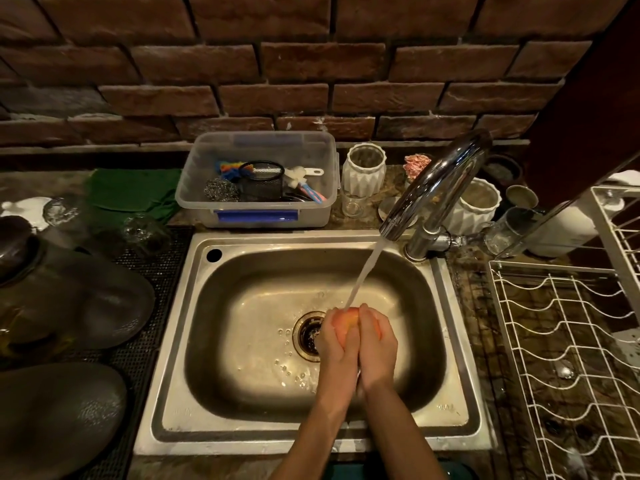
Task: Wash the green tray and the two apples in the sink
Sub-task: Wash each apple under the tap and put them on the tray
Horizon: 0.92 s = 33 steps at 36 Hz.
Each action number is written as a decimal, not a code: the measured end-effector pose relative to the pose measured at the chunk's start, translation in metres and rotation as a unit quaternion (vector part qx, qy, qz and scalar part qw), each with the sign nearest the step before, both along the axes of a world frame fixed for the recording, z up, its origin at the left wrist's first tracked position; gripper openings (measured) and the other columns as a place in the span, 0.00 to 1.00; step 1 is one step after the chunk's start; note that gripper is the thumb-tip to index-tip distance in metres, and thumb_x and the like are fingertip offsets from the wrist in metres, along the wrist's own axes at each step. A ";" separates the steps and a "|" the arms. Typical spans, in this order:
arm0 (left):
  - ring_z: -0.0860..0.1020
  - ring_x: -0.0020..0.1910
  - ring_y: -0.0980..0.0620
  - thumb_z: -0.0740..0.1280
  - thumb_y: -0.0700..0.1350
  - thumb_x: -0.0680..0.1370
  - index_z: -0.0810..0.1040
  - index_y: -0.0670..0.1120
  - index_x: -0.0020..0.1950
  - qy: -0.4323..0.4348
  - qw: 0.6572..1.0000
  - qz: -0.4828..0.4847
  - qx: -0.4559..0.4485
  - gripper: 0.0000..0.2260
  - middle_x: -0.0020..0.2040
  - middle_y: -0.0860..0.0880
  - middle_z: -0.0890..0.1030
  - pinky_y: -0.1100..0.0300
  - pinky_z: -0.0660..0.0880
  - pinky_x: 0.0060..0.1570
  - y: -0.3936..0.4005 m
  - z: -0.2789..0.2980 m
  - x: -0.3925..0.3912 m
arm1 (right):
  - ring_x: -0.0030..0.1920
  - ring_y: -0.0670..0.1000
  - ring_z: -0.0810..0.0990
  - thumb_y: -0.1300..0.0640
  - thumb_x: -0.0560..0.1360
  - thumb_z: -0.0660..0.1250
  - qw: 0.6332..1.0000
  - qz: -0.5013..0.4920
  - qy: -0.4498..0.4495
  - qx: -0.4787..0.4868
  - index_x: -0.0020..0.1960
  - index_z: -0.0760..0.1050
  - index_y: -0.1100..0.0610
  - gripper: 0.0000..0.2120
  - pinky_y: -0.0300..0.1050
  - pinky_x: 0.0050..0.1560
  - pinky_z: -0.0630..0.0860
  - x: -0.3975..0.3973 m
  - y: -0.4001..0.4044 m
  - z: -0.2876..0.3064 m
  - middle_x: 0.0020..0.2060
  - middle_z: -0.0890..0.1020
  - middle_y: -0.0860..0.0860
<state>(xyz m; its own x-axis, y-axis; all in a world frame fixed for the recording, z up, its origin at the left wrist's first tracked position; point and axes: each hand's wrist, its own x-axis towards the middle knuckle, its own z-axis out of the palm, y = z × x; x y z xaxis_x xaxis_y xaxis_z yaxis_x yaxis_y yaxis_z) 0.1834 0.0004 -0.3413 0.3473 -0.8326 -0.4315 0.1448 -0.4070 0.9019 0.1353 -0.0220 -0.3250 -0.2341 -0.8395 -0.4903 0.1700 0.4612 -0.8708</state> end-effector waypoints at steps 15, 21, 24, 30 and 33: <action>0.83 0.54 0.43 0.57 0.59 0.82 0.74 0.48 0.56 0.170 0.980 0.095 0.046 0.16 0.54 0.42 0.82 0.45 0.82 0.53 -0.026 0.014 0.025 | 0.62 0.42 0.75 0.44 0.78 0.66 0.972 0.216 0.053 -0.071 0.68 0.67 0.36 0.19 0.28 0.49 0.77 -0.010 0.002 0.002 0.66 0.71 0.44; 0.83 0.48 0.56 0.59 0.56 0.82 0.75 0.59 0.50 0.080 0.995 0.058 0.006 0.07 0.46 0.55 0.83 0.54 0.82 0.50 -0.016 0.014 0.013 | 0.49 0.37 0.82 0.50 0.82 0.61 0.997 0.046 0.028 -0.061 0.56 0.77 0.39 0.08 0.29 0.42 0.78 0.003 0.006 0.002 0.51 0.84 0.44; 0.82 0.52 0.56 0.60 0.53 0.83 0.76 0.63 0.51 0.045 0.998 0.044 -0.027 0.06 0.49 0.57 0.82 0.53 0.82 0.53 -0.012 0.015 0.011 | 0.48 0.46 0.85 0.47 0.81 0.64 0.998 -0.021 -0.064 -0.018 0.54 0.81 0.43 0.07 0.36 0.40 0.81 0.006 0.004 0.006 0.49 0.85 0.47; 0.76 0.63 0.52 0.62 0.57 0.81 0.72 0.70 0.60 0.054 0.998 0.003 -0.015 0.10 0.64 0.52 0.71 0.51 0.78 0.62 0.002 0.011 0.014 | 0.53 0.54 0.84 0.46 0.80 0.65 0.993 -0.016 -0.112 0.027 0.56 0.82 0.49 0.11 0.41 0.41 0.82 0.000 -0.001 0.006 0.53 0.84 0.54; 0.77 0.62 0.52 0.63 0.54 0.81 0.72 0.65 0.64 0.080 0.996 0.026 0.007 0.12 0.64 0.53 0.71 0.49 0.78 0.62 0.002 0.010 0.016 | 0.54 0.53 0.84 0.46 0.81 0.63 0.996 0.032 -0.084 0.027 0.54 0.81 0.44 0.09 0.44 0.46 0.83 -0.003 -0.001 0.001 0.52 0.85 0.51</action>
<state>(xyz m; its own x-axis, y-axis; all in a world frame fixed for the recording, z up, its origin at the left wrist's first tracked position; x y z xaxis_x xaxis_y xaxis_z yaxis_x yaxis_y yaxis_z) 0.1997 0.0026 -0.3309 0.3155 -0.8090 -0.4959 0.3071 -0.4075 0.8600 0.1327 -0.0226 -0.3237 -0.0926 -0.8212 -0.5631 0.2800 0.5213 -0.8062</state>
